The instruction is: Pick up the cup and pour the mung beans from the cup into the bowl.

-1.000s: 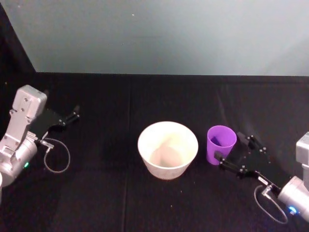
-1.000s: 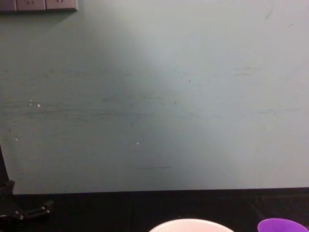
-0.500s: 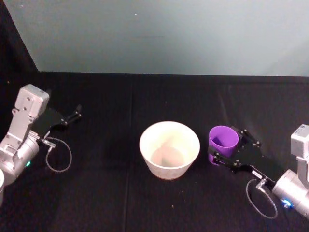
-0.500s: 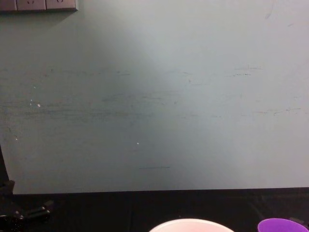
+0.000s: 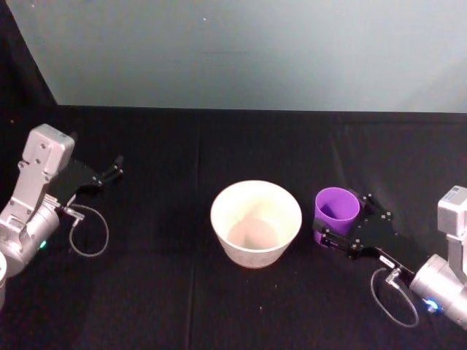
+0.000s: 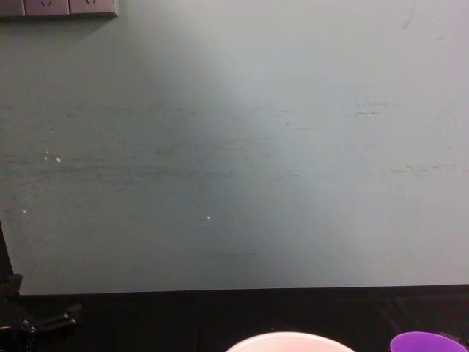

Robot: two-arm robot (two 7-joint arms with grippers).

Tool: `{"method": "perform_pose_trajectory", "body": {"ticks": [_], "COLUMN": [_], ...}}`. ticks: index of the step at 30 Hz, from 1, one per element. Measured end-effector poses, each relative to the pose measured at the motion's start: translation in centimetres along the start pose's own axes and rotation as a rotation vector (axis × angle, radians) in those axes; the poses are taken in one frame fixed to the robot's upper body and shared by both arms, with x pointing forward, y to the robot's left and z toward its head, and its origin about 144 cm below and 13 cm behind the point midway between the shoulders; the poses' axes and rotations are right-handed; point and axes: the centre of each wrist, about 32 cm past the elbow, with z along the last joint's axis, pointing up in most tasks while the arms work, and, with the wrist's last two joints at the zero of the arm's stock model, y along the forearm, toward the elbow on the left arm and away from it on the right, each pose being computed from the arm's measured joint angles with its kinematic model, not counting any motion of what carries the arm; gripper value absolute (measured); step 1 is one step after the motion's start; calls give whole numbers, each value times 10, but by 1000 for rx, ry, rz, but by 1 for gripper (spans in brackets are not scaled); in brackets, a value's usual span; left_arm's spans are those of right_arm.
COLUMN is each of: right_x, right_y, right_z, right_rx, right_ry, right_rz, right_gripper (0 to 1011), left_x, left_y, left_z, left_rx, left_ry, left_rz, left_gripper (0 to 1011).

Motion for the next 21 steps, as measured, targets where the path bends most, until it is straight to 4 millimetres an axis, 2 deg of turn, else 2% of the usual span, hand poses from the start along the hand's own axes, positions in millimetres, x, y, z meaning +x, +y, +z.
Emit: {"method": "perform_pose_trajectory", "body": {"ticks": [21], "right_x": [0], "right_y": [-3], "right_z": [-4], "right_rx": [-6], "right_ry": [20], "right_rz": [-5], "right_gripper": [1003], "left_x": [0], "left_y": [0], "left_z": [0], "left_rx": [0], "left_ry": [0], "left_rz": [0], "left_gripper": [1000]}}
